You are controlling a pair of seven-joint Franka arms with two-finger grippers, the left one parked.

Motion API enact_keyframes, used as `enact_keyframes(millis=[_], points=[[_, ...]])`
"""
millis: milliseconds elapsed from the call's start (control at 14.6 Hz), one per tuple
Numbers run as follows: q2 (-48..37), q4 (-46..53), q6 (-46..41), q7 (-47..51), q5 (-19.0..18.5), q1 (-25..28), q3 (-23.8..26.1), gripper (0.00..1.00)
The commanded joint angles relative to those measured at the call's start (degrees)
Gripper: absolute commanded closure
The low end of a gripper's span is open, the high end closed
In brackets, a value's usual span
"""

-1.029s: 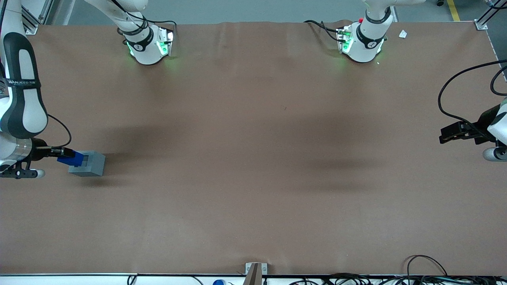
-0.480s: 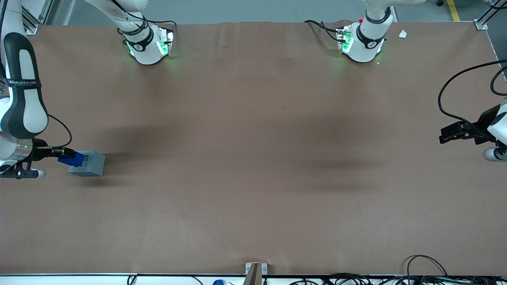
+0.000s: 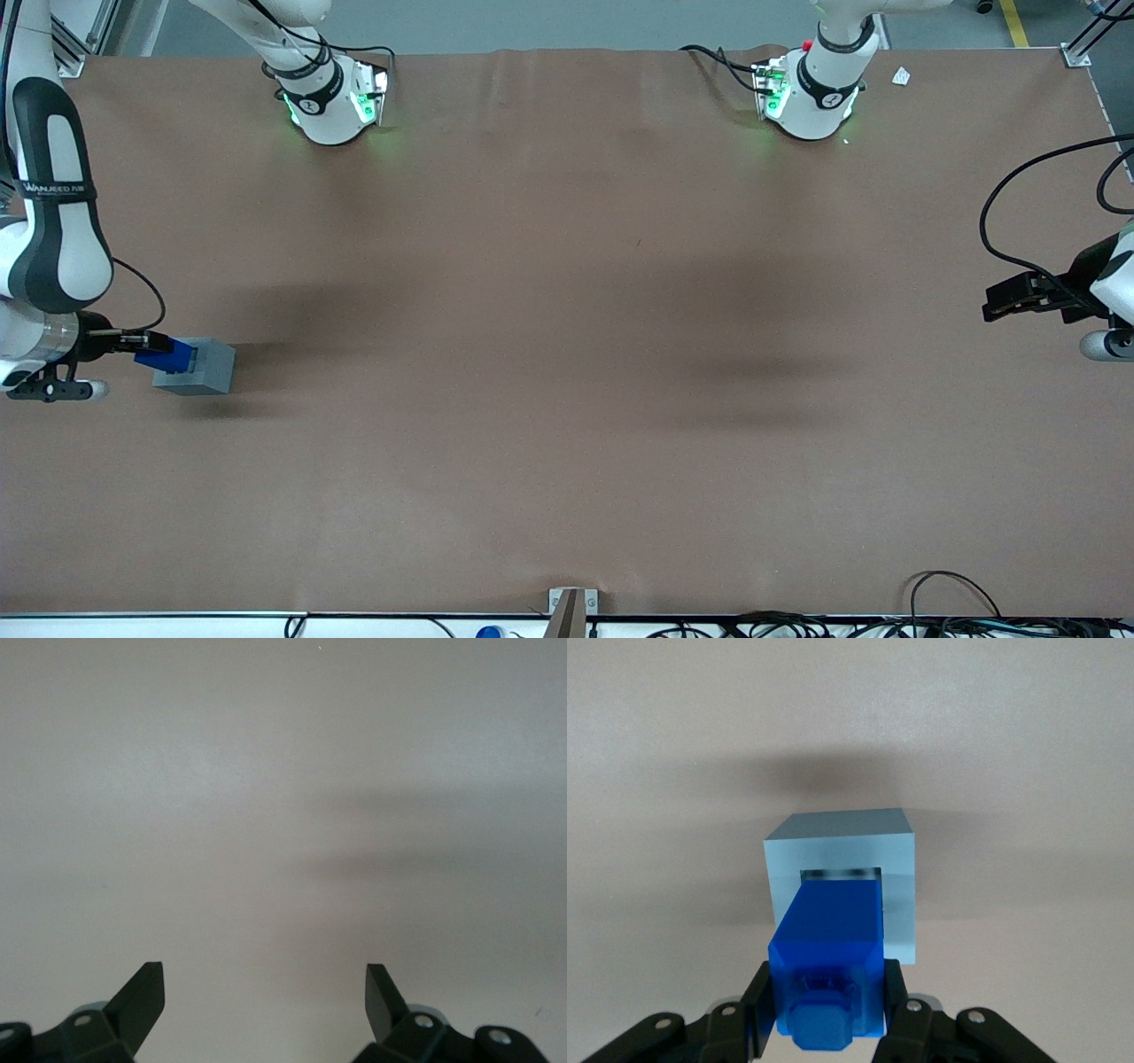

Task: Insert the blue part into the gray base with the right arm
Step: 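Lower the blue block into the gray base's recess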

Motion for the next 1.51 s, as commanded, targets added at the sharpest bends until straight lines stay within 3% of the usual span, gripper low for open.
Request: enact_keyframes(millis=[0, 891, 960, 1029, 1097, 1440], points=[[0.50, 0.13, 0.68, -0.92, 0.12, -0.71, 0.63, 0.82], [1.91, 0.22, 2.35, -0.92, 0.12, -0.54, 0.72, 0.80], [2.17, 0.22, 2.53, -0.92, 0.12, -0.54, 0.72, 0.70], [2.35, 0.30, 2.62, -0.92, 0.12, -0.54, 0.72, 0.40], [2.44, 0.31, 2.62, -0.92, 0.12, -0.54, 0.72, 0.02], [2.26, 0.66, 1.65, -0.22, 0.12, 0.25, 0.81, 0.00]])
